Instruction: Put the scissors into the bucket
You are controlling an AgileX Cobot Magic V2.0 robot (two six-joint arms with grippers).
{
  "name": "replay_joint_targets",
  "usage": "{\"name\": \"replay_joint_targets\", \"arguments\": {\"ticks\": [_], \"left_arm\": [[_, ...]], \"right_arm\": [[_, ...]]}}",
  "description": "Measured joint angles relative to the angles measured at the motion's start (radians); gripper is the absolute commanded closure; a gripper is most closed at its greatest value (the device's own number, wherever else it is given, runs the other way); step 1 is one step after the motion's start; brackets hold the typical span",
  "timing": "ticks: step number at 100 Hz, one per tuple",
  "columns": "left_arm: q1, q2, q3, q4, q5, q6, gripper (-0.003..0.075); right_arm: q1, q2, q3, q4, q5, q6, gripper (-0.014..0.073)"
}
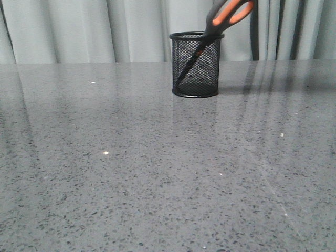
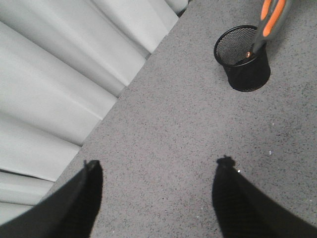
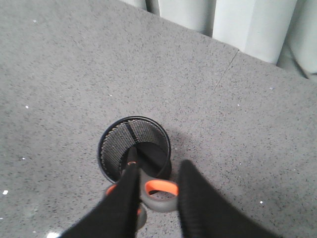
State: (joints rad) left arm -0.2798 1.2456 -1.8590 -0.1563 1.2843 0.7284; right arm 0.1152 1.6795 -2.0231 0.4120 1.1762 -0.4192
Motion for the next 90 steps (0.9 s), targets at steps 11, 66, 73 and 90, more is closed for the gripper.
{"name": "replay_joint_targets", "arguments": {"ticks": [11,66,73,90], "left_arm": [[0.000,0.000,0.000,-0.025,0.000,-0.002,0.0637],[0.000,-0.250,0.493,-0.124,-0.455,-0.147,0.0740],[0.000,-0.337,0.664,-0.159,-0.606,-0.149,0.0740],[0.000,-0.551,1.082,-0.248,-0.931,-0.149,0.0740]], "right_arm": [[-0.002,-0.057,0.005,0.018,0.001,0.007,0.0634],[-0.002,-0.780,0.958,0.052,-0.697,0.010,0.0638],[-0.002,-0.886,1.079,0.055,-0.757,0.010,0.0638],[-0.002,-1.134,1.307,0.059,-0.807,0.010,0.0638]]}}
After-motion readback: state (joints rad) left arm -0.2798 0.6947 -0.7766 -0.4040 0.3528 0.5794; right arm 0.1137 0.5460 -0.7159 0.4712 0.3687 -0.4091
